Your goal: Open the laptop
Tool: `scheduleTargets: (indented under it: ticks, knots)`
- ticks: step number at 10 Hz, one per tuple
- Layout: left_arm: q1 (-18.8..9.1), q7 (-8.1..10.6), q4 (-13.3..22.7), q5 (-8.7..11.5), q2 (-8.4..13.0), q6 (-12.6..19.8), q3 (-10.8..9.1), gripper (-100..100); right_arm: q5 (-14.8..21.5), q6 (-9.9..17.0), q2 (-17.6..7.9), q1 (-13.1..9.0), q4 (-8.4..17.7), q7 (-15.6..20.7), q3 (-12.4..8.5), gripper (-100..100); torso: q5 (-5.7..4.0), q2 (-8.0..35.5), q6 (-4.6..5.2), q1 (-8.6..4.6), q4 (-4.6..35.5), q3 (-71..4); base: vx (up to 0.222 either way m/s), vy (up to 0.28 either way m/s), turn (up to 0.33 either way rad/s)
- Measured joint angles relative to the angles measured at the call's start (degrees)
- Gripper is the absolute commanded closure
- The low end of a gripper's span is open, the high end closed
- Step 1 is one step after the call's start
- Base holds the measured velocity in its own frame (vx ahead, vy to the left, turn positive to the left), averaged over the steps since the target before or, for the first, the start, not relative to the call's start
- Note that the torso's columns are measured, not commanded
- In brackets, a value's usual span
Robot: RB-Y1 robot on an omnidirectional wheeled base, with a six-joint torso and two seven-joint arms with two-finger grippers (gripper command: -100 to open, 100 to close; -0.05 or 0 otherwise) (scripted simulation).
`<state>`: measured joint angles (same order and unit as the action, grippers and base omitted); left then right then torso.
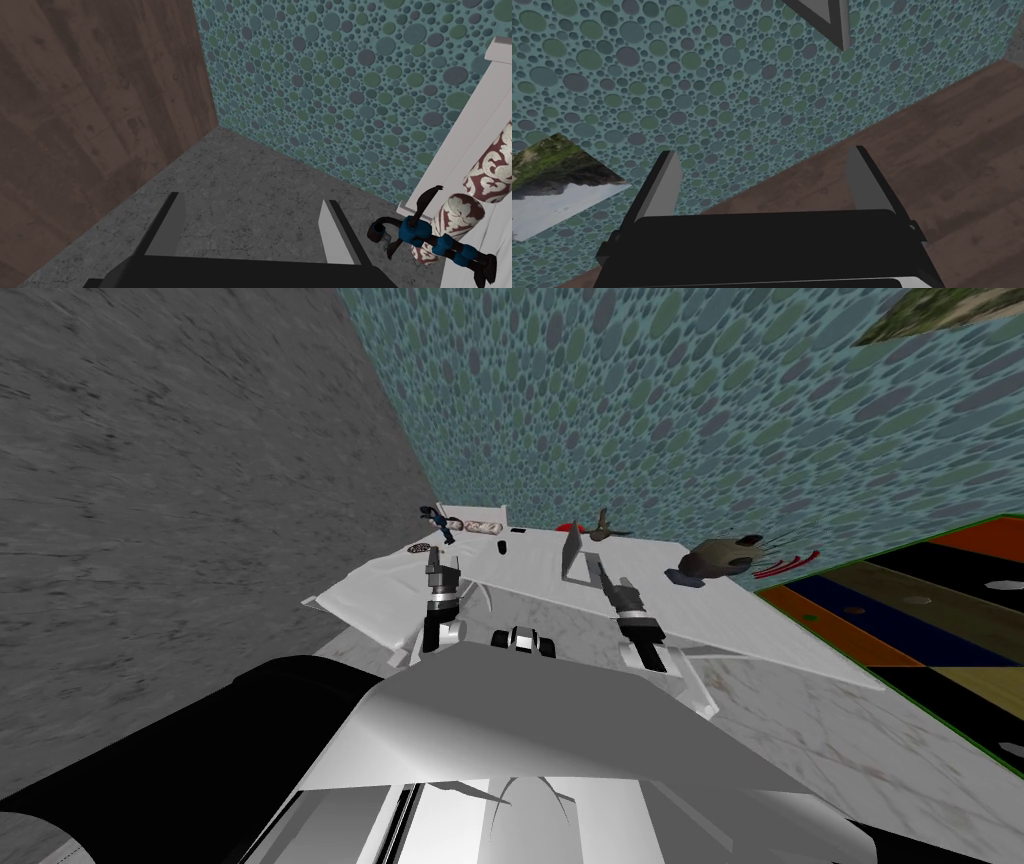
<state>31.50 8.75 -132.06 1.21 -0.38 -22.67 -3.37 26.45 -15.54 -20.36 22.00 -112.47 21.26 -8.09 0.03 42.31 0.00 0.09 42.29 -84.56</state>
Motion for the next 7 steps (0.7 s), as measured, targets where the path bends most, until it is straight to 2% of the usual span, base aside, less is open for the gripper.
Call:
scheduleTargets:
  ticks: [1, 4, 6, 7]
  knots:
    - [0.0, 0.00, 0.0, 0.0, 0.0, 0.0, 0.00, 0, 1.4, 0.7, -1.5, -0.7, 1.7, 1.4, -1.1, -100, -0.02, -0.1, -0.01, -0.05, 0.0, 0.0, 0.045, 0.111, -0.004]
    - [0.0, 0.00, 0.0, 0.0, 0.0, 0.0, -0.01, 0, 5.3, 2.9, -2.8, -2.1, 4.1, 5.6, -1.5, -100, -0.05, 0.0, -0.01, -0.13, 0.0, 0.0, 0.026, 0.112, 0.013]
    - [0.0, 0.00, 0.0, 0.0, 0.0, 0.0, 0.00, 0, 8.3, 4.0, -3.7, -3.5, 7.7, 9.2, -2.4, -100, 0.02, -0.1, -0.01, 0.10, 0.0, 0.0, 0.055, 0.170, 0.028]
    - [0.0, 0.00, 0.0, 0.0, 0.0, 0.0, 0.00, 0, 9.8, 4.9, -4.2, -3.7, 8.6, 11.1, -2.7, -100, 0.01, -0.1, 0.00, 0.02, 0.0, -0.1, 0.046, 0.150, 0.035]
